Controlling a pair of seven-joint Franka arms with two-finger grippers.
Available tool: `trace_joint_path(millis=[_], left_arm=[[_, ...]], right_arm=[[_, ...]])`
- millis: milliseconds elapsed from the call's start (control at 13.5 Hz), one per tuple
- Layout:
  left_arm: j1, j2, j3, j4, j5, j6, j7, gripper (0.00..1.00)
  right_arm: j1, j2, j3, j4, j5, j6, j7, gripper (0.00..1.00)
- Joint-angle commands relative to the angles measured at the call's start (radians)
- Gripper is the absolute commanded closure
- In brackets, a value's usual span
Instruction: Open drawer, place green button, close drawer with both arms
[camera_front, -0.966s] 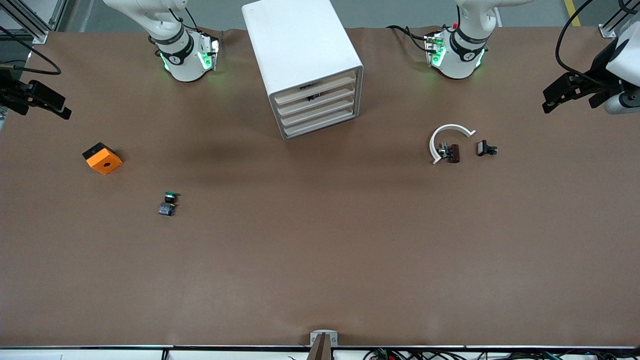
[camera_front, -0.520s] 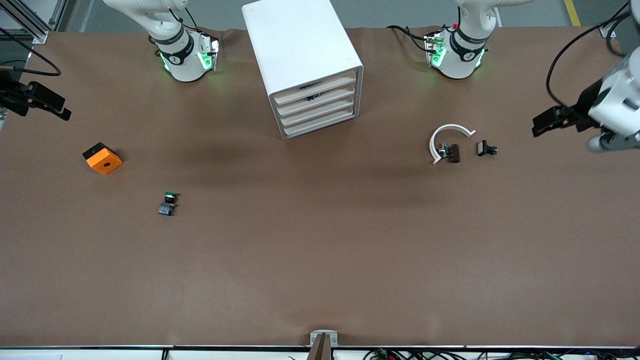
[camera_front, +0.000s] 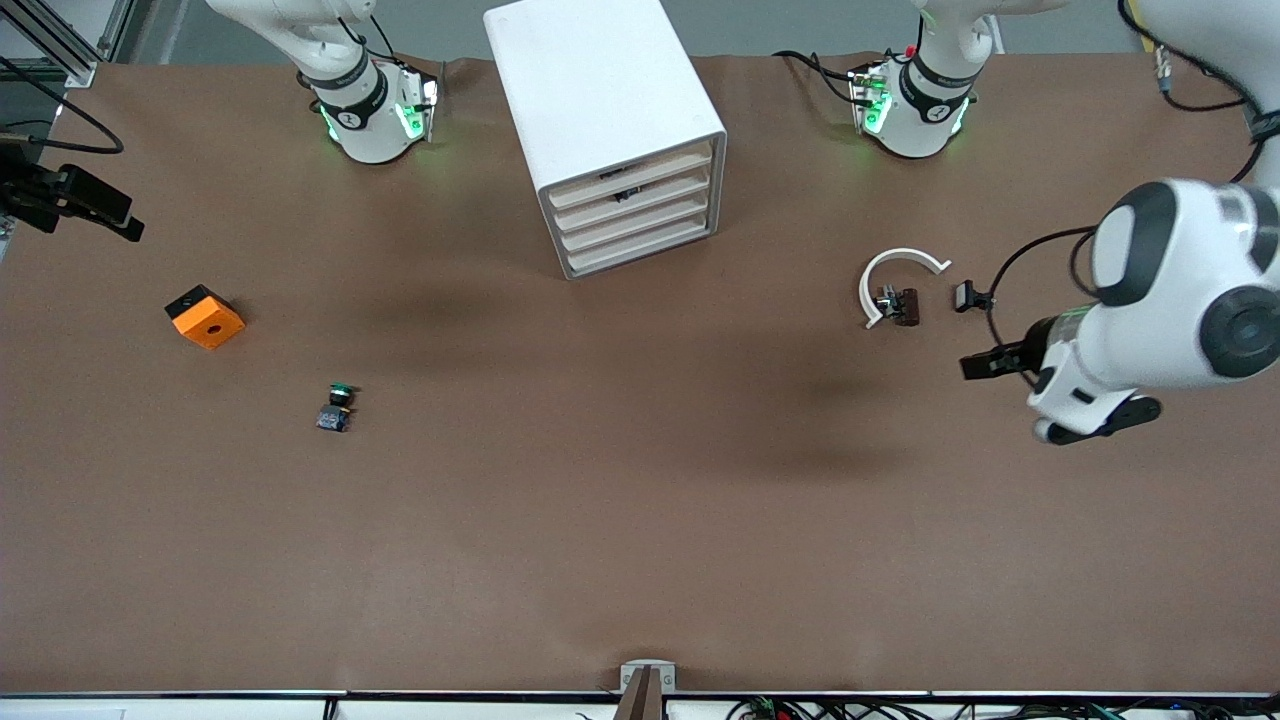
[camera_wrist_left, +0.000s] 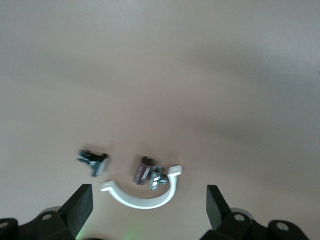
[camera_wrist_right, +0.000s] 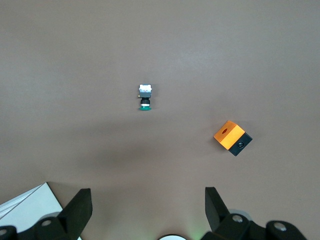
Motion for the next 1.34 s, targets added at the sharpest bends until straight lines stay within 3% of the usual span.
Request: trace_joint_path(millis=[0,223,520,817,1114,1263], left_arm=[[-0.081,0.103,-0.002,0.037,-0.053,0.044,-0.223,0.0],[-0.177,0.199,-0.002,0.046,-0.104,0.08,-0.516,0.0],[-0.281,0.33,-0.002,0.149,-0.255,0.081,-0.987,0.0],[-0.327,0.384,-0.003,0.138,-0.501,0.071,-1.262,0.0],[-0.41,0.441,-0.003,0.121,-0.757,0.068,-1.423,0.0],[-0.436,0.469,-0.006,0.118,-0.831,0.022,-1.472,0.0]], right_arm=[[0.004,0.016,0.003,0.02,-0.012,-0.011,-0.011,0.0],[0.031,0.027,0.004,0.02,-0.012,-0.003,-0.008,0.0],[0.05,0.051,0.004,0.02,-0.009,-0.011,-0.023,0.0],[0.06,0.139,0.002,-0.012,-0.014,0.007,-0.026,0.0],[0.06,0.252,0.004,-0.136,-0.009,0.252,-0.017,0.0],[0.06,0.288,0.004,-0.203,-0.003,0.39,0.009,0.0]])
